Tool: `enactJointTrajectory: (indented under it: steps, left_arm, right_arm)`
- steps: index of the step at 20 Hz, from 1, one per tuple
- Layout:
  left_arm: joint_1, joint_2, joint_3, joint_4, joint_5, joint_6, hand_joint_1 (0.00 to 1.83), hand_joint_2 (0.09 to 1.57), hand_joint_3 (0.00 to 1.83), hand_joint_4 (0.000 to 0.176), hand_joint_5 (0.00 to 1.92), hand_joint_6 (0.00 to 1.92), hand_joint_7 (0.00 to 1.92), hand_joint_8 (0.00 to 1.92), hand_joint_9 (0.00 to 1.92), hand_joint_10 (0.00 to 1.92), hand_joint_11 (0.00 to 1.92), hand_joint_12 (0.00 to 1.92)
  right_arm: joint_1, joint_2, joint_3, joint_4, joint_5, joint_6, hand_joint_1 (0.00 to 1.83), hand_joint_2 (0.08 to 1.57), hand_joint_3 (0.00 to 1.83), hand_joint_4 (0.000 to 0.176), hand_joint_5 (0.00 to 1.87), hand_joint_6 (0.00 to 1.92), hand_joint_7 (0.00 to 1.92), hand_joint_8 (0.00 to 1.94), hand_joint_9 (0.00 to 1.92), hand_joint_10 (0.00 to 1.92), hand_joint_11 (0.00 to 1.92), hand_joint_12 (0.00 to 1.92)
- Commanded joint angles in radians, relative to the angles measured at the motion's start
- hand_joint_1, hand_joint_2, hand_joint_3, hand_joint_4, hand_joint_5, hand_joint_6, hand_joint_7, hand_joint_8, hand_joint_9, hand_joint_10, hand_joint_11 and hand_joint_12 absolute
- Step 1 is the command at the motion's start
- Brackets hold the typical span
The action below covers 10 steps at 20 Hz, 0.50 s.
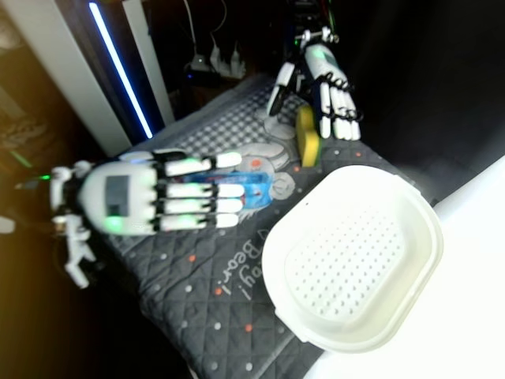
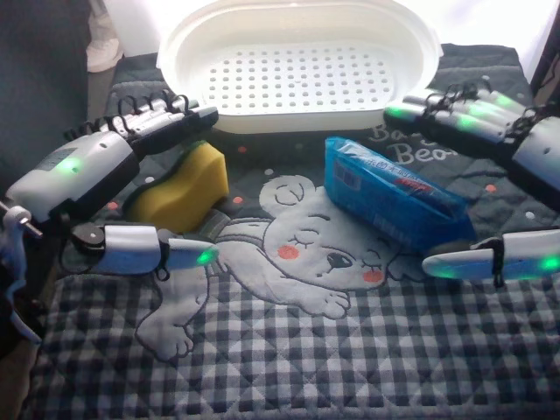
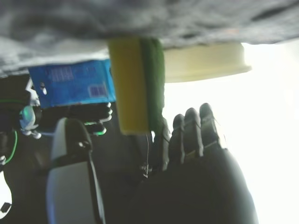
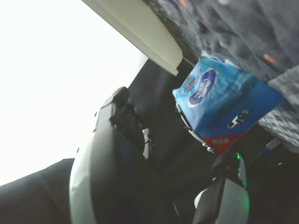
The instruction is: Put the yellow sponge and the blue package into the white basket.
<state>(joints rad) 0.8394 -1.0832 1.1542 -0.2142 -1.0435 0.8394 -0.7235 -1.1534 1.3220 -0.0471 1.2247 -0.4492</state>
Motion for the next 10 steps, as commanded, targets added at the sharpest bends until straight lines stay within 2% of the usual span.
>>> enactJointTrajectory:
  steps: [1, 3, 4, 5, 6, 7, 8, 9, 10]
  left_arm:
    - [-0.015, -0.005, 0.006, 0.01, -0.091, -0.007, 0.82, 0.89, 0.0, 0.0, 0.31, 0.0, 0.29, 0.01, 0.25, 0.01, 0.12, 0.18]
    - [-0.02, -0.011, 0.011, 0.014, -0.073, -0.007, 0.82, 0.9, 0.01, 0.0, 0.22, 0.0, 0.24, 0.0, 0.25, 0.0, 0.13, 0.2]
    - [-0.02, -0.012, 0.011, 0.014, -0.069, -0.006, 0.83, 0.92, 0.0, 0.0, 0.24, 0.0, 0.24, 0.0, 0.26, 0.0, 0.07, 0.37]
    - [-0.02, -0.013, 0.012, 0.014, -0.066, -0.007, 0.86, 0.92, 0.0, 0.0, 0.24, 0.0, 0.22, 0.0, 0.23, 0.0, 0.01, 0.43]
    - [-0.02, -0.015, 0.013, 0.014, -0.062, -0.007, 0.88, 0.93, 0.0, 0.0, 0.2, 0.0, 0.17, 0.0, 0.2, 0.0, 0.0, 0.43]
    - [-0.02, -0.022, 0.018, 0.014, -0.053, -0.007, 0.87, 0.94, 0.0, 0.0, 0.23, 0.0, 0.23, 0.0, 0.25, 0.0, 0.0, 0.53]
    - [-0.02, -0.027, 0.023, 0.013, -0.047, -0.007, 0.9, 0.96, 0.01, 0.0, 0.24, 0.0, 0.24, 0.0, 0.25, 0.0, 0.0, 0.55]
    - [-0.02, -0.032, 0.028, 0.013, -0.036, -0.006, 0.88, 1.0, 0.01, 0.0, 0.14, 0.0, 0.13, 0.01, 0.16, 0.0, 0.0, 0.35]
    - [-0.02, -0.038, 0.033, 0.011, -0.025, -0.004, 0.83, 1.02, 0.01, 0.0, 0.16, 0.01, 0.13, 0.01, 0.16, 0.01, 0.0, 0.34]
  right_arm:
    - [0.011, 0.003, 0.008, 0.025, 0.087, 0.002, 0.74, 0.85, 0.0, 0.176, 0.16, 0.0, 0.17, 0.0, 0.17, 0.0, 0.0, 0.76]
    - [0.015, -0.016, 0.018, 0.021, 0.058, 0.002, 0.73, 0.84, 0.0, 0.176, 0.18, 0.0, 0.24, 0.01, 0.3, 0.03, 0.0, 1.22]
    - [0.017, -0.027, 0.023, 0.021, 0.047, 0.002, 0.71, 0.86, 0.0, 0.176, 0.21, 0.0, 0.25, 0.0, 0.29, 0.02, 0.0, 1.18]
    - [0.018, -0.036, 0.026, 0.021, 0.04, 0.002, 0.72, 0.86, 0.0, 0.176, 0.22, 0.0, 0.25, 0.0, 0.26, 0.01, 0.0, 1.07]
    - [0.018, -0.04, 0.027, 0.021, 0.036, 0.002, 0.73, 0.87, 0.0, 0.176, 0.22, 0.0, 0.21, 0.0, 0.18, 0.01, 0.0, 0.74]
    - [0.018, -0.046, 0.029, 0.021, 0.029, 0.002, 0.7, 0.88, 0.0, 0.176, 0.21, 0.0, 0.17, 0.0, 0.14, 0.0, 0.0, 0.64]
    - [0.018, -0.049, 0.03, 0.02, 0.025, 0.002, 0.65, 0.89, 0.0, 0.176, 0.21, 0.0, 0.14, 0.0, 0.14, 0.0, 0.0, 0.61]
    - [0.018, -0.052, 0.031, 0.02, 0.023, 0.002, 0.68, 0.89, 0.01, 0.176, 0.22, 0.0, 0.14, 0.0, 0.15, 0.01, 0.0, 0.61]
    - [0.018, -0.055, 0.031, 0.02, 0.022, 0.002, 0.67, 0.89, 0.0, 0.176, 0.23, 0.0, 0.18, 0.01, 0.21, 0.02, 0.0, 0.77]
